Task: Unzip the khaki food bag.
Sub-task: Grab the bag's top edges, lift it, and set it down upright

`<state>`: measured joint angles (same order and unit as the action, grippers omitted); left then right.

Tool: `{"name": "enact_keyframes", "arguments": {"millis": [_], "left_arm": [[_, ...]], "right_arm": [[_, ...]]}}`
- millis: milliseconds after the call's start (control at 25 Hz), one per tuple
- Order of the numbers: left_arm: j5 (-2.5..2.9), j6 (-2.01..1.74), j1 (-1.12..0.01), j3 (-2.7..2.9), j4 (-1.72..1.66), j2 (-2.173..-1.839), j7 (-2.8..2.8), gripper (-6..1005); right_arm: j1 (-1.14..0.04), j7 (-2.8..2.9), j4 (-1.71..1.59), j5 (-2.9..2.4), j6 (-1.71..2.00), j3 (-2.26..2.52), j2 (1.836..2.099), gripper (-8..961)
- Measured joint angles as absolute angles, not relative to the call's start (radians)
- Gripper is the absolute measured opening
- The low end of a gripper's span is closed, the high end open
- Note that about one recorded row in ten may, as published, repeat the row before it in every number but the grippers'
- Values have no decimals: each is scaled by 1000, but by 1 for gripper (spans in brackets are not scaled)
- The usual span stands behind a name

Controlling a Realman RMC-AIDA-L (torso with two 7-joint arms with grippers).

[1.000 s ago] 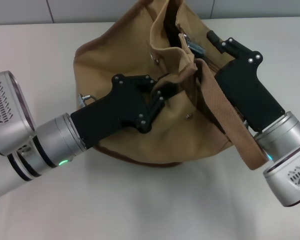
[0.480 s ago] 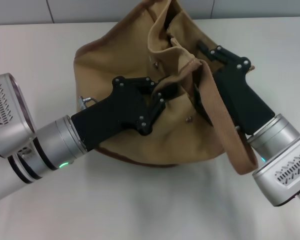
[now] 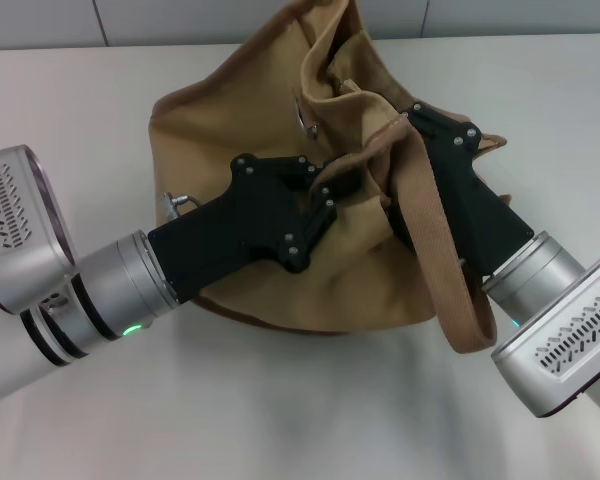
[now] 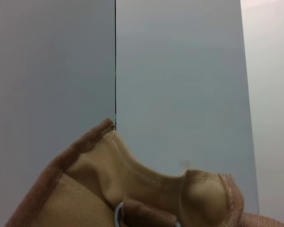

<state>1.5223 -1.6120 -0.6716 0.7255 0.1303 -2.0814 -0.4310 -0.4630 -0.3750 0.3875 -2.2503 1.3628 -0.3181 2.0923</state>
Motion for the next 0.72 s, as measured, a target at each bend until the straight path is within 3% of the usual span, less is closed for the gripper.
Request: {"name": "enact_keyframes", "arguments": {"millis": [360,560,720], "left_arm": [[1529,-1613,-675,727,131,-2082,-431,61],[1535,-1612,-673,727,131,-2082,-430,61],[1551,-1611,-672,721,137,-2081,-418,61]], "right_arm": [[-465,-381,408,-2250,1371,-323,2092,334],[-466,-381,416,-2249,1372,-326,2092,154],[-466,-381,419,-2245,1373,-326,2092,132]]}}
